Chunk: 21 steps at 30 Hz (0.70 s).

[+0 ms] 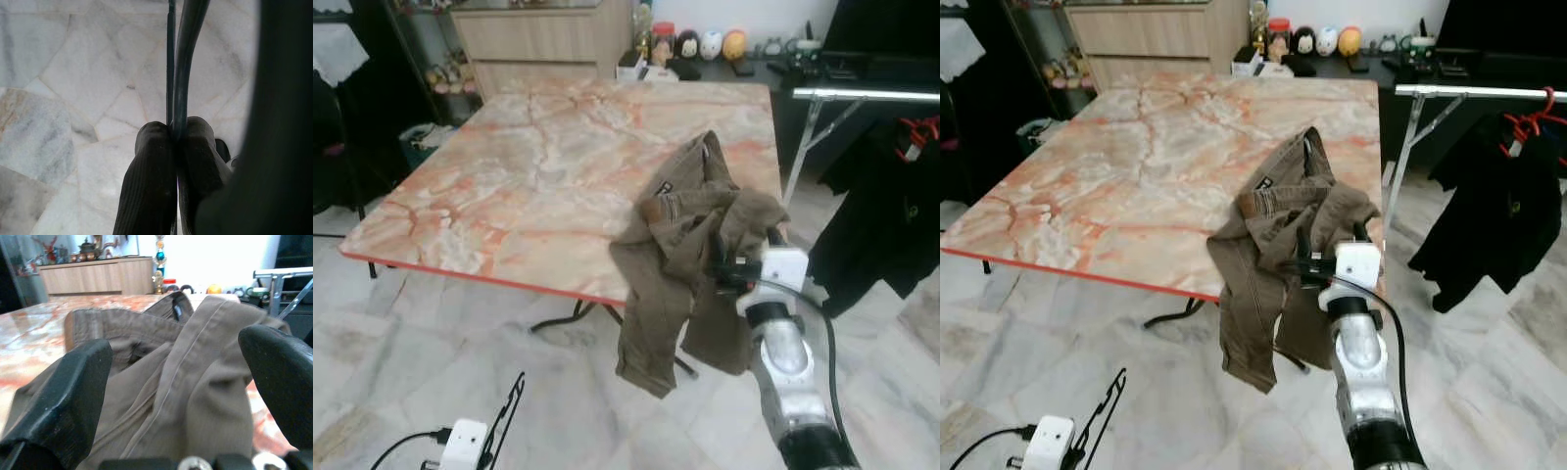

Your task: Hang hanger

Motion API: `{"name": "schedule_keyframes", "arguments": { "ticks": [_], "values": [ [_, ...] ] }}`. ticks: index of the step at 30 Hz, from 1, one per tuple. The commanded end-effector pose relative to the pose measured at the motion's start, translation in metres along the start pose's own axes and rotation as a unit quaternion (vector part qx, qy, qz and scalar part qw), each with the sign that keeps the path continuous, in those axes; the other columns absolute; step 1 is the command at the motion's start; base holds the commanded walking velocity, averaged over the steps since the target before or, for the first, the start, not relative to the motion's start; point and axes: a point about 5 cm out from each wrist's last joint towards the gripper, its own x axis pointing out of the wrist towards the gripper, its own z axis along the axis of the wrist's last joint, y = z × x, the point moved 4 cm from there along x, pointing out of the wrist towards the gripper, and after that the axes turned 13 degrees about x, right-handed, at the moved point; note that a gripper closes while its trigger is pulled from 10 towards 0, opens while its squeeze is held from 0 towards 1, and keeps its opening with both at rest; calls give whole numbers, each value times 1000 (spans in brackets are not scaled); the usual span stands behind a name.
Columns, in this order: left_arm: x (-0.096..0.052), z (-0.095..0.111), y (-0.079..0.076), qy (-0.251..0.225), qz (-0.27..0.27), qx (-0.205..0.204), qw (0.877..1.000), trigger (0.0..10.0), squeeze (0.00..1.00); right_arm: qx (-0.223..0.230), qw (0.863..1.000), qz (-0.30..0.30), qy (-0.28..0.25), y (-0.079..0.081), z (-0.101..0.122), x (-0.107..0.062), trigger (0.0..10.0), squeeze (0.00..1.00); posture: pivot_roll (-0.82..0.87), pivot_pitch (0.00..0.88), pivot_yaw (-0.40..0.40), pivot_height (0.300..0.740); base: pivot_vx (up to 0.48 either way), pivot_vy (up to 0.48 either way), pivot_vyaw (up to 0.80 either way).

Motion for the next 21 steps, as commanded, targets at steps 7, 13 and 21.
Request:
{"name": "schedule_keyframes", "arguments": {
  "ticks": [7, 13, 21],
  "values": [
    [-1, -5, 1, 10, 3, -5, 1000, 10000, 0, 21, 999, -8, 27, 12, -13, -20, 10000, 0, 120, 8, 63, 740, 0, 0, 0],
    [-1, -4, 1, 10, 4, -10, 1000, 10000, 0, 33, 999, -15, 31, 15, -15, -25, 10000, 0, 122, 0, 60, 740, 0, 46, 0],
    [-1, -4, 1, 12, 4, -11, 1000, 10000, 0, 33, 998, -30, 51, 13, -21, -24, 10000, 0, 127, 0, 57, 740, 0, 361, -153]
  ]
}}
